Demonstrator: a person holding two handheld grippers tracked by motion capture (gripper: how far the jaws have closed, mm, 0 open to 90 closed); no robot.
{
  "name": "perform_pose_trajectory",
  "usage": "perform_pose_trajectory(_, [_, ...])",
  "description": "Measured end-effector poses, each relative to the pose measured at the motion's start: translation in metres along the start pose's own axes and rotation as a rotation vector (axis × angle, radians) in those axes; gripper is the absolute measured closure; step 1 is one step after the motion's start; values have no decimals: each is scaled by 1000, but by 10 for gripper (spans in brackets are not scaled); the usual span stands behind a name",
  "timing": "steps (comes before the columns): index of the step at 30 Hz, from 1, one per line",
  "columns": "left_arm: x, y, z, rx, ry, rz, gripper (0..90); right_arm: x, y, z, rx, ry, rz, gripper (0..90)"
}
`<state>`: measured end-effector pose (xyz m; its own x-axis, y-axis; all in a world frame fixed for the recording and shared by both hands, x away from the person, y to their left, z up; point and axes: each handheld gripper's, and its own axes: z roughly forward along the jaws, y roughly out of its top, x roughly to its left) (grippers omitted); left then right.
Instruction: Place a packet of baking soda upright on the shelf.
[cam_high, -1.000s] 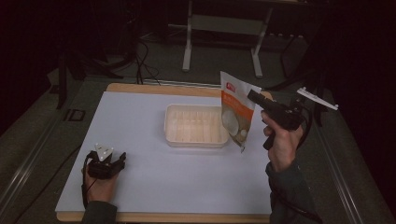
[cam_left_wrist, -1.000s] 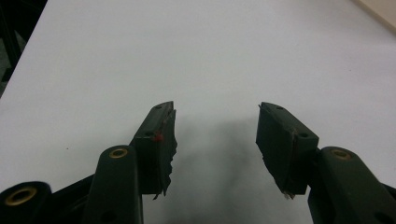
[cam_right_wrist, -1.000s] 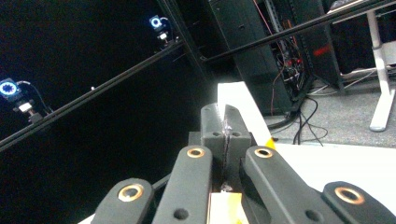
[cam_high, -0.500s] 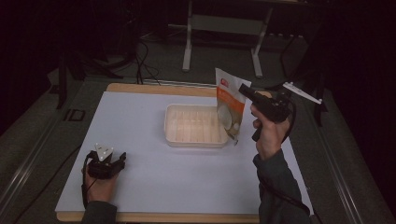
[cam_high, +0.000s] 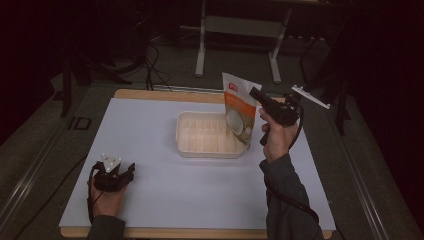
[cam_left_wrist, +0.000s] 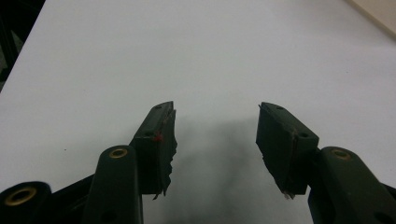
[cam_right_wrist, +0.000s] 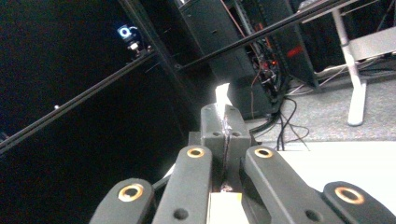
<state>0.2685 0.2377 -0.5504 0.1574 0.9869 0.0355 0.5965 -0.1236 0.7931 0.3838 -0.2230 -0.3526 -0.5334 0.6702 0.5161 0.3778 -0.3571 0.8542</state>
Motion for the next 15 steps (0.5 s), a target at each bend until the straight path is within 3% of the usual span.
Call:
perform_pose_trajectory(7, [0,0,0,-2,0,0,467,0,3,3,-26,-45,-10,900])
perform_pose_trajectory(15, [0,0,0,-3,-2,-2,466,-9,-2,13,-42,-87,17,900])
